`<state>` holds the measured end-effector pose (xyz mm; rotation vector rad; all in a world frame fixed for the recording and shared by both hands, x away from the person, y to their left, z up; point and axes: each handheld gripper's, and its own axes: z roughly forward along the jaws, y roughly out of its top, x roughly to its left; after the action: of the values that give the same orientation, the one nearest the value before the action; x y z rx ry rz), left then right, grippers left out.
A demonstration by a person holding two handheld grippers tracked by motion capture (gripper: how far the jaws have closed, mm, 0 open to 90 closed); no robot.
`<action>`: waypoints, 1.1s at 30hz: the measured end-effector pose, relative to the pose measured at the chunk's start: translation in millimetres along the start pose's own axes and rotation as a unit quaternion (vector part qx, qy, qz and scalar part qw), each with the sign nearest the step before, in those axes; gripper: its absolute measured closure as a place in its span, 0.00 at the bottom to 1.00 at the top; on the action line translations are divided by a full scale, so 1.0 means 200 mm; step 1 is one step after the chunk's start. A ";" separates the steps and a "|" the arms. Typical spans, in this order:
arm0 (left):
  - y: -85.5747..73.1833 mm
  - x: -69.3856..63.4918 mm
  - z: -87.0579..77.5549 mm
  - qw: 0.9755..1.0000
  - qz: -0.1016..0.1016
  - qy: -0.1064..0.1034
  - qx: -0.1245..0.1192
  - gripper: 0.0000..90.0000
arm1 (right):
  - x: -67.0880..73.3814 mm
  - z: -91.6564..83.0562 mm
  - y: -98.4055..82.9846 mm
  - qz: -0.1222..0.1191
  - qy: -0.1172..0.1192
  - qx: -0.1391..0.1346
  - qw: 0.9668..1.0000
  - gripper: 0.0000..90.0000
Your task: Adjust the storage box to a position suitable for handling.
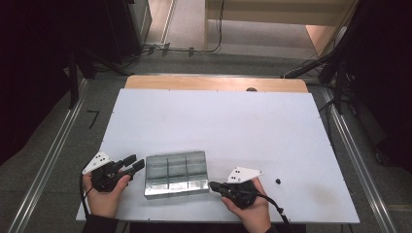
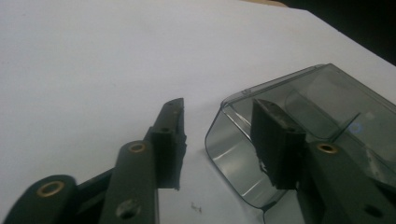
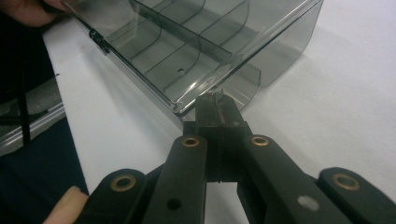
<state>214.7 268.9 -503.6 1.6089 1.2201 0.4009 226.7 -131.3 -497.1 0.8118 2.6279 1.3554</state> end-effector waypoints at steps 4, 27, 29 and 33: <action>-0.01 0.00 0.02 1.000 -0.004 0.000 0.015 0.73 | 0.04 0.01 0.00 -0.026 0.022 0.002 0.999 0.98; -0.04 -0.01 0.00 0.998 -0.015 -0.044 0.049 1.00 | -0.23 -0.30 -0.06 0.013 0.018 -0.058 0.998 0.17; -0.05 -0.01 0.00 0.998 -0.020 -0.046 0.048 1.00 | -0.25 -0.33 -0.07 0.016 0.013 -0.061 0.998 0.16; -0.06 -0.02 -0.02 0.997 -0.025 -0.053 0.048 1.00 | -0.28 -0.37 -0.10 0.023 0.011 -0.065 0.998 0.12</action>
<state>203.7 267.5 -511.2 1.6563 1.2120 0.2240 243.6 -222.4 -475.8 0.8495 2.5206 1.5373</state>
